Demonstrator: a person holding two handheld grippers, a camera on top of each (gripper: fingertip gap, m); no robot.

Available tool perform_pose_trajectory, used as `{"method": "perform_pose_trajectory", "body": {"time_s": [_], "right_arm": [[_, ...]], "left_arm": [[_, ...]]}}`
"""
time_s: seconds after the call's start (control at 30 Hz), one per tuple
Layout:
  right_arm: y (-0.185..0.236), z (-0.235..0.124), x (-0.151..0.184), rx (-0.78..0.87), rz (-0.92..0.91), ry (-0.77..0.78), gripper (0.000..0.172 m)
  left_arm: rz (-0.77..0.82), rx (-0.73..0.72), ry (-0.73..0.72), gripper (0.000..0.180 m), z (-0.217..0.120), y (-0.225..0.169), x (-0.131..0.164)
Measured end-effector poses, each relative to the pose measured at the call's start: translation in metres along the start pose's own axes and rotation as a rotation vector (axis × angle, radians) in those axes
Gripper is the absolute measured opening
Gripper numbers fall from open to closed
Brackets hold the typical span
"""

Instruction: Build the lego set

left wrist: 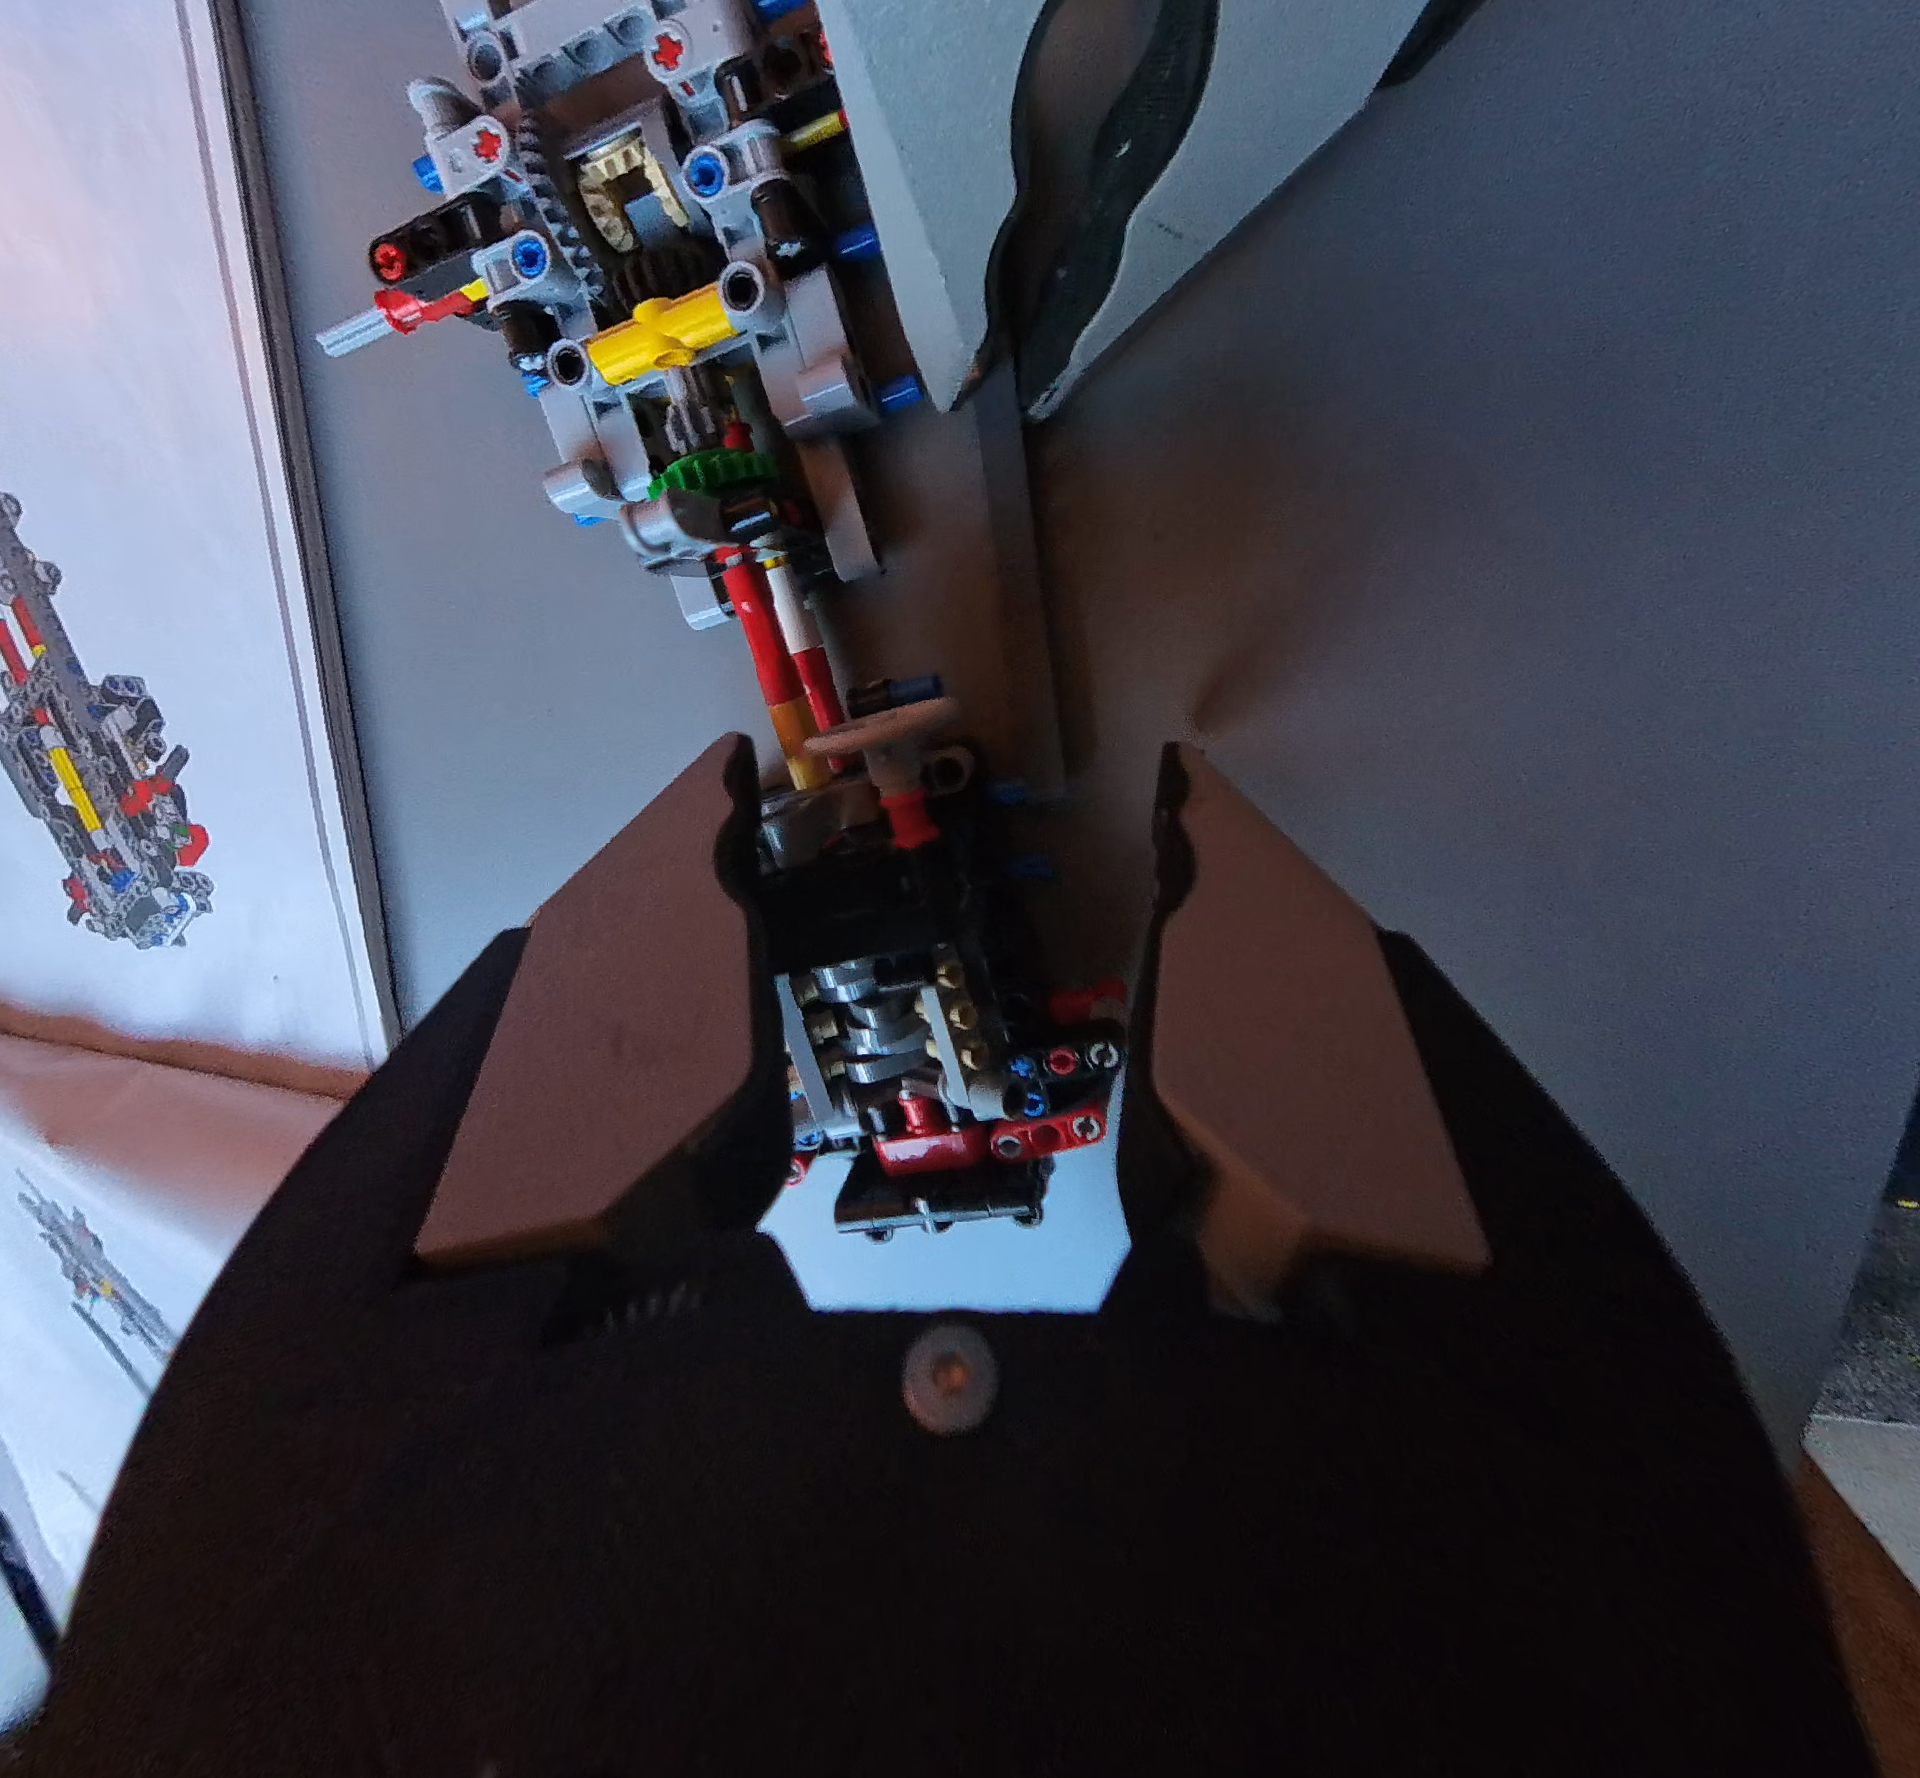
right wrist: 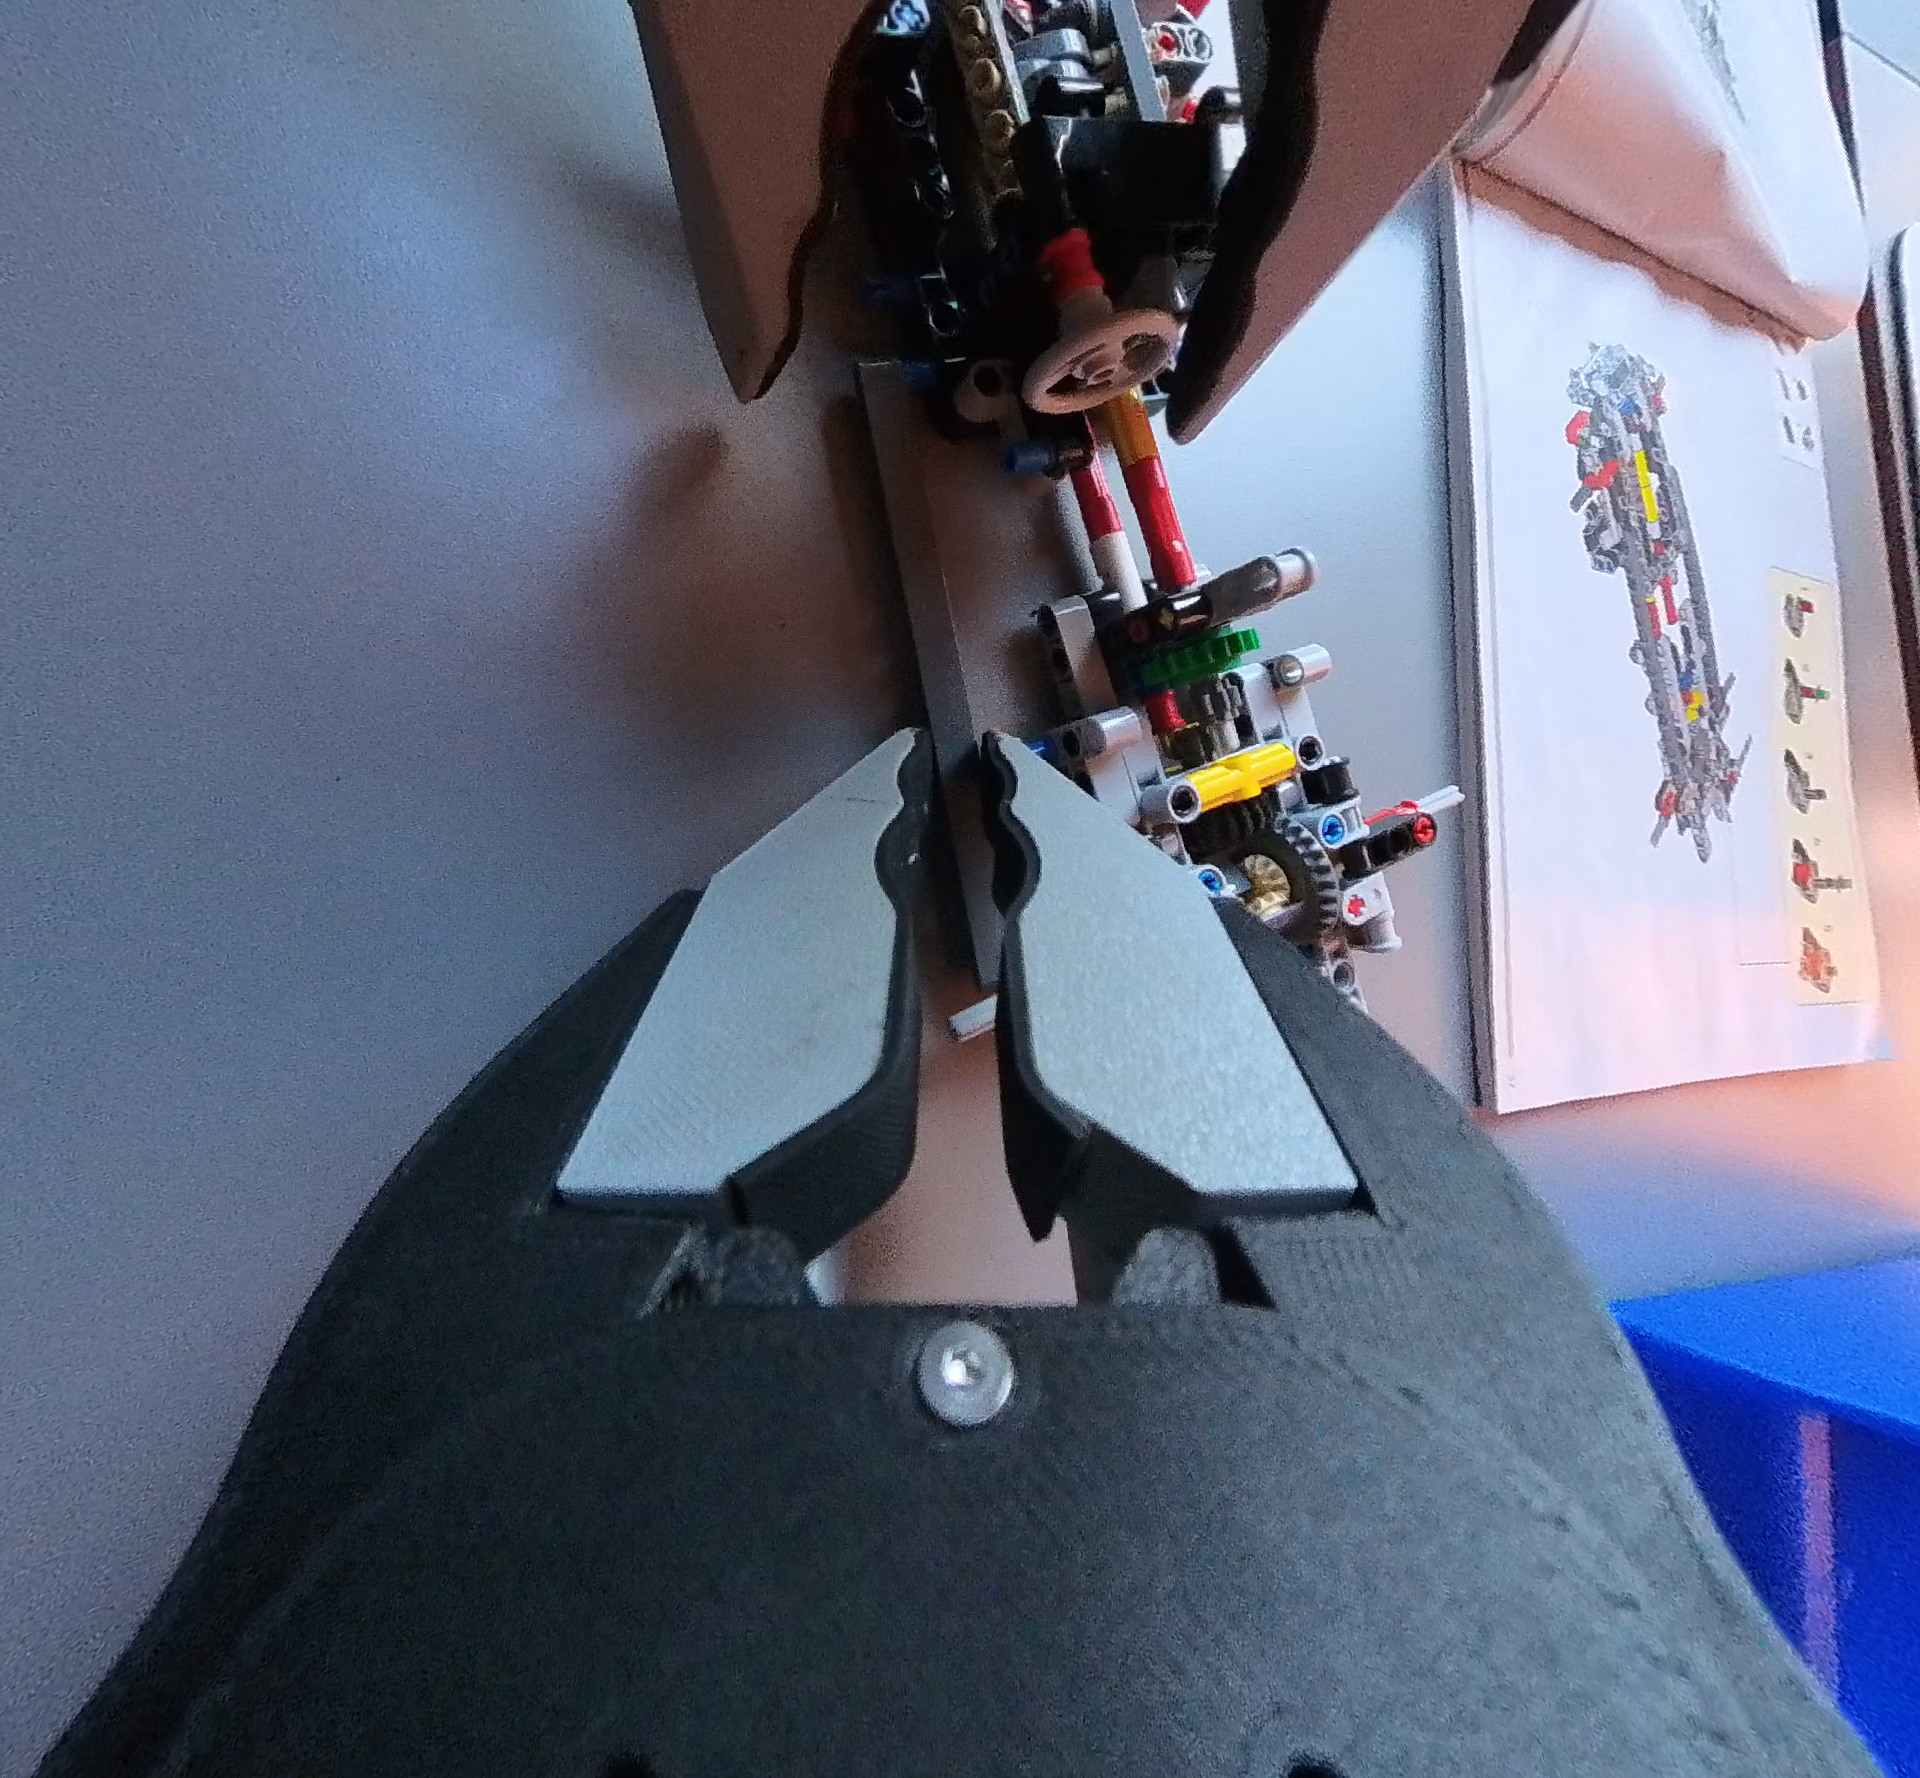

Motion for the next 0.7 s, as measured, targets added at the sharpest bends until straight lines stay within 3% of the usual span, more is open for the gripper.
{"method": "perform_pose_trajectory", "body": {"time_s": [0.4, 0.7], "right_arm": [[0.0001, 0.0026, -0.0023, -0.006, 0.038, -0.01, 0.006], [-0.0004, 0.004, -0.0031, -0.019, 0.067, -0.017, 0.007]], "left_arm": [[0.004, -0.059, 0.025, 0.06, 0.0031, 0.0024, 0.0069], [0.019, -0.043, 0.061, 0.059, 0.0017, 0.0011, 0.0078]]}}
Point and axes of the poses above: each gripper's, where its closed fingertips meet, z out along the fingers, x out of its underside, y = z × x across the jaws, the point moved 7 cm from there along -z, back along the fingers, and after that the axes turned 14 degrees about z, right-handed, at the moved point
